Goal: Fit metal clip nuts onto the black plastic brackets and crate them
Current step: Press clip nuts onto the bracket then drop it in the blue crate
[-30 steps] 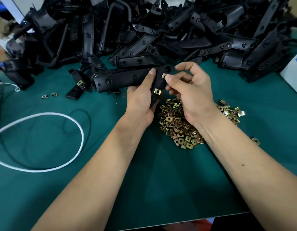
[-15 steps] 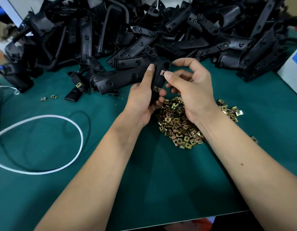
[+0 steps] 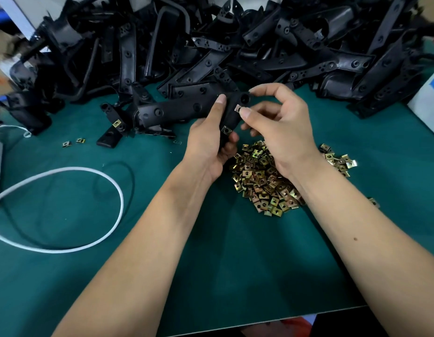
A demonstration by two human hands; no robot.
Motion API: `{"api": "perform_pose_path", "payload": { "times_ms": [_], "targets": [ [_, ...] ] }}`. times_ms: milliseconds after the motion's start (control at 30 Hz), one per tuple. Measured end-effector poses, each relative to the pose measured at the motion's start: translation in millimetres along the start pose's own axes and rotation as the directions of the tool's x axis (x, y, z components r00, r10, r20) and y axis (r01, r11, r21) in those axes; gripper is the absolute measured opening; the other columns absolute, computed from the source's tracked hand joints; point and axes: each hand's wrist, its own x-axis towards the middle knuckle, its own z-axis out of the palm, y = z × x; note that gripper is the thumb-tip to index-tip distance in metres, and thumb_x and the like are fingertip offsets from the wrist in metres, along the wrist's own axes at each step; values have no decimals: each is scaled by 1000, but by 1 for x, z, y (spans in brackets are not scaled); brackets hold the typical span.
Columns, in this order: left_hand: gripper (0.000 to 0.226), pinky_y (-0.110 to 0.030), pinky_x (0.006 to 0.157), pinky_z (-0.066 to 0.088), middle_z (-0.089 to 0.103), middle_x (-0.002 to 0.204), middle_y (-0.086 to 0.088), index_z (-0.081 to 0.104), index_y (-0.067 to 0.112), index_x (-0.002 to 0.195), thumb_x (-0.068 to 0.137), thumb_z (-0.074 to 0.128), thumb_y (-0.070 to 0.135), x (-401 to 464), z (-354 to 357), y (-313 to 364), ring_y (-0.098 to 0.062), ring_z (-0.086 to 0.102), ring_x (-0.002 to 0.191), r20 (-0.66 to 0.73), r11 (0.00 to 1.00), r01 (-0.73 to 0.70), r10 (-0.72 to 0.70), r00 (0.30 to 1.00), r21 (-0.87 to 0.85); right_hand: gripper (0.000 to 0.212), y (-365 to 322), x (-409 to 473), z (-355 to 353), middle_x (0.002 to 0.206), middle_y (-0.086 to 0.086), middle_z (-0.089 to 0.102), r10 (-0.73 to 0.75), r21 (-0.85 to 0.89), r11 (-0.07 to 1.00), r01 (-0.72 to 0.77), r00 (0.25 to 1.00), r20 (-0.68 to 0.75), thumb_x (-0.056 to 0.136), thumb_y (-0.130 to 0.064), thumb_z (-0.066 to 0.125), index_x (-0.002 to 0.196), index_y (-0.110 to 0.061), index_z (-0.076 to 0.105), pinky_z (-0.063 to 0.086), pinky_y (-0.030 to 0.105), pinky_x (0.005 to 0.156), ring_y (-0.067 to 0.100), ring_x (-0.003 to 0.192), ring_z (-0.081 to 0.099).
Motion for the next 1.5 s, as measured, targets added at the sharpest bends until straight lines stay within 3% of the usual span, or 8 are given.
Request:
{"api": "perform_pose_path", "payload": {
  "times_ms": [600,767,900,1000,1133,1200,1367,1500],
  "targets": [
    [41,-20,39,37,66,63,-3,68,16,83,95,65,55,-3,5,3,-11,49,41,-30,987,23,-19,999,160,30,1,5,-9,84,9,77,6,-27,1000,-5,999,45,90,-5,73,118,-10,65,58,29,73,19,76,71],
    [32,-38,93,57,73,100,10,57,31,91,92,61,62,-15,20,-9,-11,71,96,-95,960,-126,154,984,249,28,-3,-7,0,105,-8,71,67,9,998,-66,995,-70,91,-15,76,118,-18,69,57,28,92,5,98,67],
    [25,-6,73,47,64,74,44,58,37,82,100,56,53,-38,49,-12,23,61,79,8,894,-355,367,930,274,28,-20,-17,-24,105,5,73,24,27,999,-19,976,-216,89,-5,76,114,-13,69,58,29,83,10,91,67],
    [10,-3,74,46,61,78,50,56,38,95,104,58,43,-54,82,-16,23,61,84,37,895,-432,431,902,112,27,-40,-31,-58,100,8,72,21,64,998,-1,952,-306,89,-5,77,114,-13,68,59,35,83,16,89,68],
    [5,-28,78,53,69,82,14,61,20,100,101,66,19,-82,142,-31,-5,63,82,165,820,-570,570,805,-56,31,-70,-64,-128,92,4,72,-11,82,995,61,860,-509,87,-5,77,113,-16,64,58,48,90,21,86,67],
    [6,-22,67,51,65,79,2,63,6,96,97,69,5,-100,177,-44,-7,61,72,315,813,-569,575,755,-119,32,-83,-90,-169,83,-1,71,-68,57,990,132,781,-621,85,-5,75,112,-15,62,57,46,84,20,81,67],
    [24,-20,47,44,69,70,5,62,19,82,86,79,3,-151,263,-97,-9,62,58,715,897,-433,246,654,87,20,-86,-179,-280,83,-5,65,-65,17,985,172,460,-885,90,-7,68,101,-21,60,51,31,64,18,75,62],
    [32,-37,71,57,74,92,-4,60,22,96,78,85,12,-197,315,-171,-22,70,83,846,782,-551,56,530,293,19,-43,-249,-354,87,4,63,96,131,986,101,294,-951,100,1,56,98,-18,58,50,25,52,14,61,59]
  ]
}}
